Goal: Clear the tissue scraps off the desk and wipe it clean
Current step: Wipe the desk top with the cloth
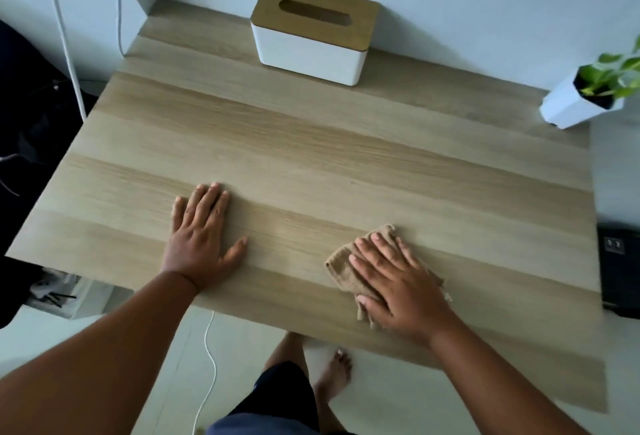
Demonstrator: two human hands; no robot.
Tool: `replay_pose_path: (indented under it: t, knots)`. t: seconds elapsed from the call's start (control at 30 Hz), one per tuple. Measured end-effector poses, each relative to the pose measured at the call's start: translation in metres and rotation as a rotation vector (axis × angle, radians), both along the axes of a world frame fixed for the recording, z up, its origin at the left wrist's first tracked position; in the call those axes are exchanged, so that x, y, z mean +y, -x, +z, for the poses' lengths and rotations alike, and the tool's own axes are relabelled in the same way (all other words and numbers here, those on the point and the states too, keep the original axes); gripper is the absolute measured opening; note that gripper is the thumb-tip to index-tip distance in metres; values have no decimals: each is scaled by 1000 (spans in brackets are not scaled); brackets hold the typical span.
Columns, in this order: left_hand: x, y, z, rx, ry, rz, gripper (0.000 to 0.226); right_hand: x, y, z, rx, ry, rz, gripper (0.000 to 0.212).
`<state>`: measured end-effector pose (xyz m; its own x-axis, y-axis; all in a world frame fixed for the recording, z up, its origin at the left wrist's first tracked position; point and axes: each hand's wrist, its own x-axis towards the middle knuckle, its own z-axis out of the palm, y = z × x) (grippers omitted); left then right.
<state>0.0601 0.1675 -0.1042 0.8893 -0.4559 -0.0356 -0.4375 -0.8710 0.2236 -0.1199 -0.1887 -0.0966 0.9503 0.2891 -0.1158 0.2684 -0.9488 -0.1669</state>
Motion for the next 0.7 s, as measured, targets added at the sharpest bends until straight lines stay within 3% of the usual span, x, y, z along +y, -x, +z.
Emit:
replay_pose_path:
  t: [0.17, 0.4, 0.7]
  knots:
    - [-23, 10, 12, 98, -5, 39, 92, -61, 25, 4, -5, 52, -244, 66]
    - [-111, 56, 8, 31, 34, -342, 82, -32, 12, 2, -25, 50, -697, 69]
    - [-210, 107, 8, 76, -75, -580, 97, -33, 81, -8, -71, 34, -542, 74]
